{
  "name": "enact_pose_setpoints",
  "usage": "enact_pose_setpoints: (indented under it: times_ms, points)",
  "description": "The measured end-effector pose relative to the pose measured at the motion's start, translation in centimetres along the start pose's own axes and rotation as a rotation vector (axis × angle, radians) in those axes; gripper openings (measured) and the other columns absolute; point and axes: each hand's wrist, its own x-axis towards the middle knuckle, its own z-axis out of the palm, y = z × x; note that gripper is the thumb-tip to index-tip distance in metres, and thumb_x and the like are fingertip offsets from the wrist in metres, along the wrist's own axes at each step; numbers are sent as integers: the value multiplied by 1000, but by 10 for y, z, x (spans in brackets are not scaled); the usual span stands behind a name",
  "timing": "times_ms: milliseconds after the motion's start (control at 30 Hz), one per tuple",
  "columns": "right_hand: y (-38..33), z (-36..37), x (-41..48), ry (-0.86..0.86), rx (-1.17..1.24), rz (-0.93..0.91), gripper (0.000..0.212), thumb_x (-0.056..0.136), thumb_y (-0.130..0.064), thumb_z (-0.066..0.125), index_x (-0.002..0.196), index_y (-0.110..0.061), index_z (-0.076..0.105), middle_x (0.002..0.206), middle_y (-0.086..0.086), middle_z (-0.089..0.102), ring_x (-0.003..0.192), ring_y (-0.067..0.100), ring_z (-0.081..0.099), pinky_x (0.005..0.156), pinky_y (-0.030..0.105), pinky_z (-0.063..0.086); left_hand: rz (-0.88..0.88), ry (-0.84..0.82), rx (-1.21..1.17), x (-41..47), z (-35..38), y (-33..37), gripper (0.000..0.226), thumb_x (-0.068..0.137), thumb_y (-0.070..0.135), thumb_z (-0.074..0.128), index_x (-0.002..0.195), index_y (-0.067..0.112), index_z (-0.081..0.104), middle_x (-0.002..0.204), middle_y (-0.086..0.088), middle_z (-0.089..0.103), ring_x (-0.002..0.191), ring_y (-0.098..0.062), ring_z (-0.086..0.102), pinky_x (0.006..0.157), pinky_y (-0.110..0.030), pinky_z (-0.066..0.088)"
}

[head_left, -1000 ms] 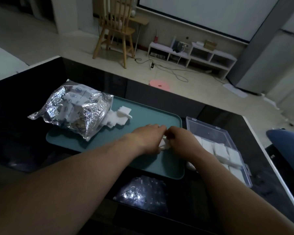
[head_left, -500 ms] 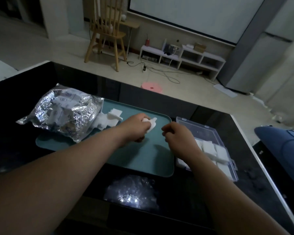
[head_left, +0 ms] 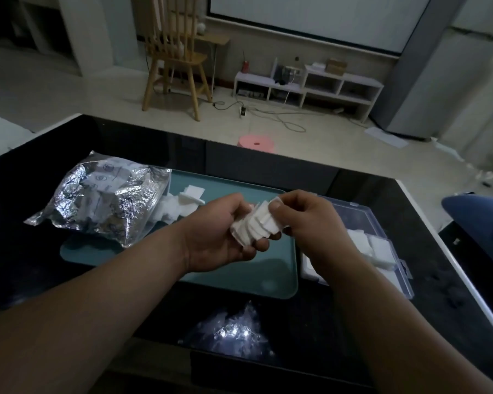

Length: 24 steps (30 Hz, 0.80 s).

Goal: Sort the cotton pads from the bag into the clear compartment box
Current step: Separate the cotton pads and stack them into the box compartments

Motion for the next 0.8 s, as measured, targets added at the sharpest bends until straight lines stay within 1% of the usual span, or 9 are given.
enact_pose_setpoints:
  times_ms: [133,200,267,367,467,533,633,700,800]
  points:
    - [-2,-14,0,19,-4,-35,8,98,-24,72,97,-21,79,90,-2,80,86,16,74,86,43,60,10,40,-31,0,-1,0,45,103,31,33,125,3,61,105,-19,68,73,-24,65,51,-24,48]
    - [-4,-18,-1,-19,13,-37,8,98,-23,72,99,-20,79,91,-2,80,84,12,73,84,36,58,11,40,-22,0,0,-1,47,106,36,35,130,3,59,111,-21,69,78,-25,68,53,-24,51]
    - [-5,-18,-2,-64,24,-43,8,97,-23,72,99,-18,79,92,0,80,88,18,74,88,43,59,10,40,-7,1,1,-1,48,108,35,35,136,2,56,116,-23,68,80,-25,68,54,-24,51]
    - [-7,-15,-3,-103,70,-51,9,97,-22,72,99,-15,78,93,5,79,93,30,73,93,54,57,16,40,3,3,2,-3,48,108,34,35,138,3,56,110,-19,68,78,-21,64,53,-23,48]
    - [-11,-16,-1,-120,85,-59,10,98,-20,71,100,-12,76,94,6,79,94,28,74,91,46,58,25,18,17,3,2,-4,46,108,35,38,133,5,61,104,-16,67,78,-19,63,52,-22,47]
    - [-11,-13,-3,-127,66,-73,9,97,-19,72,100,-11,75,91,5,79,88,26,75,80,37,61,27,3,2,2,4,-5,45,108,38,37,131,8,62,104,-16,67,79,-21,65,50,-20,46]
    - [-9,-3,-5,-117,15,-91,8,96,-21,75,96,-13,75,84,3,78,72,14,74,64,23,56,21,-9,-33,2,5,-7,45,109,43,36,129,13,62,102,-16,67,75,-19,61,49,-20,44]
    - [-8,-2,-4,-71,-37,-119,6,96,-21,76,94,-16,76,83,0,78,73,12,73,66,28,57,12,-1,-63,1,6,-8,42,109,44,37,129,14,59,94,-12,65,70,-16,56,50,-19,42]
    - [-12,-11,0,-1,1,-152,6,97,-21,74,98,-16,78,89,0,79,86,19,74,81,33,60,5,52,-100,0,4,-7,41,107,41,39,125,10,58,85,-9,61,67,-15,54,51,-20,41]
